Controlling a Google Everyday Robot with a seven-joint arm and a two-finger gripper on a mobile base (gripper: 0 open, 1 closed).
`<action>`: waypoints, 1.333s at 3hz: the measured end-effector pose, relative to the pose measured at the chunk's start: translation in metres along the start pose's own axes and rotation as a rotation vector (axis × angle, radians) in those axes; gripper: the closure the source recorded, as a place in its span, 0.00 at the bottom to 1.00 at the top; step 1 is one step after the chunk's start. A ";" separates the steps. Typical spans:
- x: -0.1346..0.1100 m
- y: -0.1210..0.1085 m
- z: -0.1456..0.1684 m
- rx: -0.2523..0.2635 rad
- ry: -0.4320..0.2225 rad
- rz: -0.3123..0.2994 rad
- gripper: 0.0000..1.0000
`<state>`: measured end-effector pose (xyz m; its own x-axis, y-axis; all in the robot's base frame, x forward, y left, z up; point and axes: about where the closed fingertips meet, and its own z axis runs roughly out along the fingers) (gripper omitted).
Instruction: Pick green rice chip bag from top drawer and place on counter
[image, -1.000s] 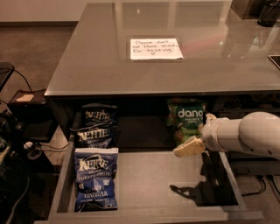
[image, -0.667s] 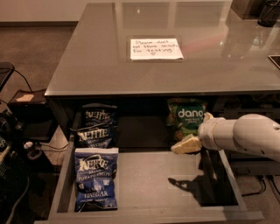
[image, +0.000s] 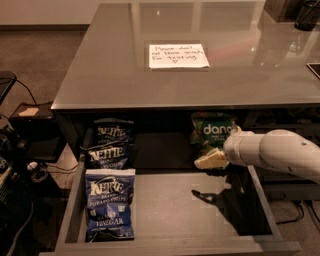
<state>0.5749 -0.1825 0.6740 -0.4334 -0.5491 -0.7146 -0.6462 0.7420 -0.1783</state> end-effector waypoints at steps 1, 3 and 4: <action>-0.003 -0.006 0.015 0.007 0.001 0.000 0.00; -0.003 -0.020 0.036 0.034 0.018 -0.008 0.00; 0.000 -0.030 0.046 0.057 0.040 -0.012 0.00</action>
Offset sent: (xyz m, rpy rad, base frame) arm 0.0400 0.0046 -0.0194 -0.0236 -0.0080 -0.0144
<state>0.6229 -0.1868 0.6484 -0.4512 -0.5723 -0.6848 -0.6150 0.7554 -0.2262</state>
